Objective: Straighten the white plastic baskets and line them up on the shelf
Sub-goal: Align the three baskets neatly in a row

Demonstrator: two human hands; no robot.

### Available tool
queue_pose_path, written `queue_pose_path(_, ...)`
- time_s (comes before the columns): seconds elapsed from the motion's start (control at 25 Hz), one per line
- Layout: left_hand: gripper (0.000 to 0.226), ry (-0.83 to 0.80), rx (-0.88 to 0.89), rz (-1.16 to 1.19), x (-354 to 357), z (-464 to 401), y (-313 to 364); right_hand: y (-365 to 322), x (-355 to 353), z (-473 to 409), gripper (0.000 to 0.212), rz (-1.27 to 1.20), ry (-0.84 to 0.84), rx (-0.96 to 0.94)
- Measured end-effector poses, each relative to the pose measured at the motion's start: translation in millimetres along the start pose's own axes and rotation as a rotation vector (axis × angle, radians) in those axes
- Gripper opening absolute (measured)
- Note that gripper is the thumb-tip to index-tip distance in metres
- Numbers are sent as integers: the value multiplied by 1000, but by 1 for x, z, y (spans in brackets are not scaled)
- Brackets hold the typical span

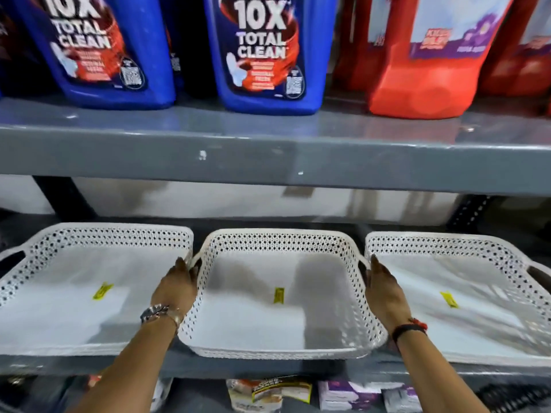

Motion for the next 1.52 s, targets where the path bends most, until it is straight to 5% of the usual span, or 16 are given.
queue_pose_path(0.24,39,-18,-12,-69,5,-1,12,0,5,1,55,25,59,54)
queue_pose_path(0.8,60,-36,158,-67,34,-70,46,-13,0,-68,68,36,143,-10)
queue_pose_path(1.52,62,-70,109,-46,23,-12,17,6,8,-11,65,-10,109,46)
Point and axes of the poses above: each hand's wrist, its own z-axis away from the middle knuckle, its own x-axis out of the palm, y = z × x, the point moved 8 cm from there along -z, towards the middle knuckle, and after that the axes turned 8 degrees about z, right-handed, at the moved point
